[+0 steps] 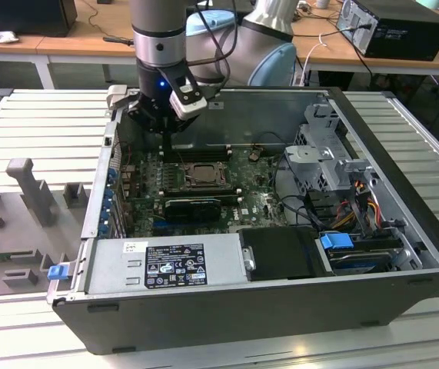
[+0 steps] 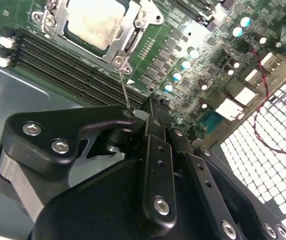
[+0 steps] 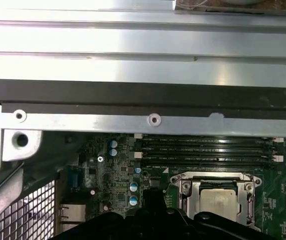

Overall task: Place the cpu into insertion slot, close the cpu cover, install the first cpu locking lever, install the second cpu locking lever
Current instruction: 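Install the first cpu locking lever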

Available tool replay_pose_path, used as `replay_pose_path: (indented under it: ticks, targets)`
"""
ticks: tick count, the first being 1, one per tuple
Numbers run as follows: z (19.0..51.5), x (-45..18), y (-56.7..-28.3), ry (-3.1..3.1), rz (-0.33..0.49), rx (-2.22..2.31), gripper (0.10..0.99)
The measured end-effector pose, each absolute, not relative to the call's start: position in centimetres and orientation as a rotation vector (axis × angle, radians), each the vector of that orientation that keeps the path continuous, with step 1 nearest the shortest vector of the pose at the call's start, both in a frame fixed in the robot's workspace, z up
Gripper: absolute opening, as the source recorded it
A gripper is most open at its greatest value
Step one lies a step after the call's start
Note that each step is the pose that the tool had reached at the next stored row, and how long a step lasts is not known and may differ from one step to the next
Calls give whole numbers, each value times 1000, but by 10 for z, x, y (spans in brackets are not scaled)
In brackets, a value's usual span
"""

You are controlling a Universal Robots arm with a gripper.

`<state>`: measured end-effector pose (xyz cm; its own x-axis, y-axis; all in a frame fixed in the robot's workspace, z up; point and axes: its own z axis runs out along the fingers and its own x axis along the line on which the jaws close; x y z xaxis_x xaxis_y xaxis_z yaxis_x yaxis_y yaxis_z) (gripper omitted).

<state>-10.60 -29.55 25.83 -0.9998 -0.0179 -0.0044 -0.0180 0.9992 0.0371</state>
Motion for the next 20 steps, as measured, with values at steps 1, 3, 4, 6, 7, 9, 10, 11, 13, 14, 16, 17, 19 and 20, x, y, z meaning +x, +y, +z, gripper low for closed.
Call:
replay_pose_path:
  ticks: [1,3,4,6,7,9,10,11,13,14,16,17,19,20]
  targets:
    - [258,-104,-295,3137,58,-28,106]
    - [258,-100,-295,3137,58,-28,106]
    - [258,-97,-295,3137,58,-28,106]
    - [258,-92,-295,3137,58,-28,106]
    - [258,-91,-295,3137,58,-28,106]
    - [258,-87,-295,3137,58,-28,106]
    - [258,-85,-295,3137,58,-28,106]
    - [258,-82,-295,3137,58,-28,106]
    - [258,-76,-295,3137,58,-28,106]
    - [258,-69,-295,3137,58,-28,106]
    - [258,-63,-295,3137,58,-28,106]
    - [258,-60,-295,3137,59,-28,106]
    - [258,-58,-295,3136,79,-28,106]
    - [258,-58,-295,3136,97,-28,106]
